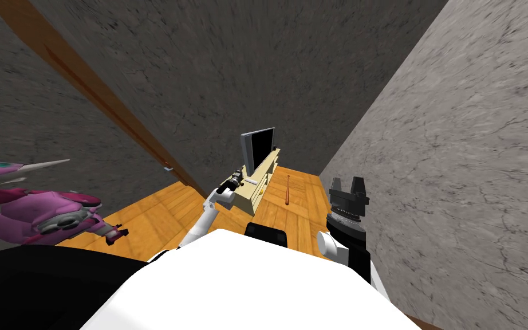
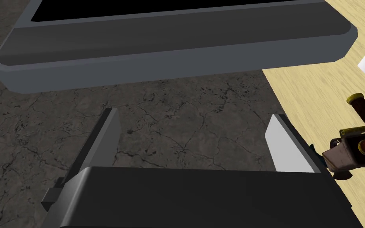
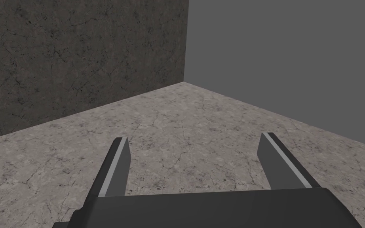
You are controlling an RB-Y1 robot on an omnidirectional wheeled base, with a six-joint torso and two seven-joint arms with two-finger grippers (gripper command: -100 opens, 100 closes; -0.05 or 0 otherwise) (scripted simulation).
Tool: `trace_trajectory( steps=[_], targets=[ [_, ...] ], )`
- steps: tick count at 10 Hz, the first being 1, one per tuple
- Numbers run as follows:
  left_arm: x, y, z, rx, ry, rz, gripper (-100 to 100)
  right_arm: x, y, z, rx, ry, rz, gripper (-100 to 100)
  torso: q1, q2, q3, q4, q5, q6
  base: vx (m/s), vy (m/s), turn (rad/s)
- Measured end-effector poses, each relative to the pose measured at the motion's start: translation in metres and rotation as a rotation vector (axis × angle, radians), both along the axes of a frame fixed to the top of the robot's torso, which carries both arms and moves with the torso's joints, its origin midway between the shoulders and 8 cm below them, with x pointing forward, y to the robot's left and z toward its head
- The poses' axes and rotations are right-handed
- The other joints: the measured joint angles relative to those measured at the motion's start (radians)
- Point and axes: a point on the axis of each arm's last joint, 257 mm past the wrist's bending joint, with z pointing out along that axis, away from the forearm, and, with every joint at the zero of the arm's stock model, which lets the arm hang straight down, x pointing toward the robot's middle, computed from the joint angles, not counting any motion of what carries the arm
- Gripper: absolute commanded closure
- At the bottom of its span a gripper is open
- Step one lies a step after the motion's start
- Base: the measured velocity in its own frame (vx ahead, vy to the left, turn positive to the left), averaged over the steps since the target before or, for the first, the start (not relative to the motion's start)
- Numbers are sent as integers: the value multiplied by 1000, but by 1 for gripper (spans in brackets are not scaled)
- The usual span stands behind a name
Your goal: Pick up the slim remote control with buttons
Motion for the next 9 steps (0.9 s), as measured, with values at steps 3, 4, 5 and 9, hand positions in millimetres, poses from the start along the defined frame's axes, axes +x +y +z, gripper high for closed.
trace_trajectory(
  steps=[3,4,5,9],
  targets=[
    [2,7,-27,5,89,16,-100,0,0,0,0,0,0,0,1,0,0,0,0,0,32,-25,-36],
    [4,10,-36,7,124,22,-100,0,0,0,0,0,0,0,1,0,0,0,0,0,48,-37,-81],
    [9,17,-45,10,158,29,-100,0,0,0,0,0,0,0,0,-1,0,0,0,0,45,-32,-40],
    [4,38,-88,12,303,60,-100,0,0,0,0,0,0,0,2,1,0,0,0,0,46,-22,-58]
  ],
)
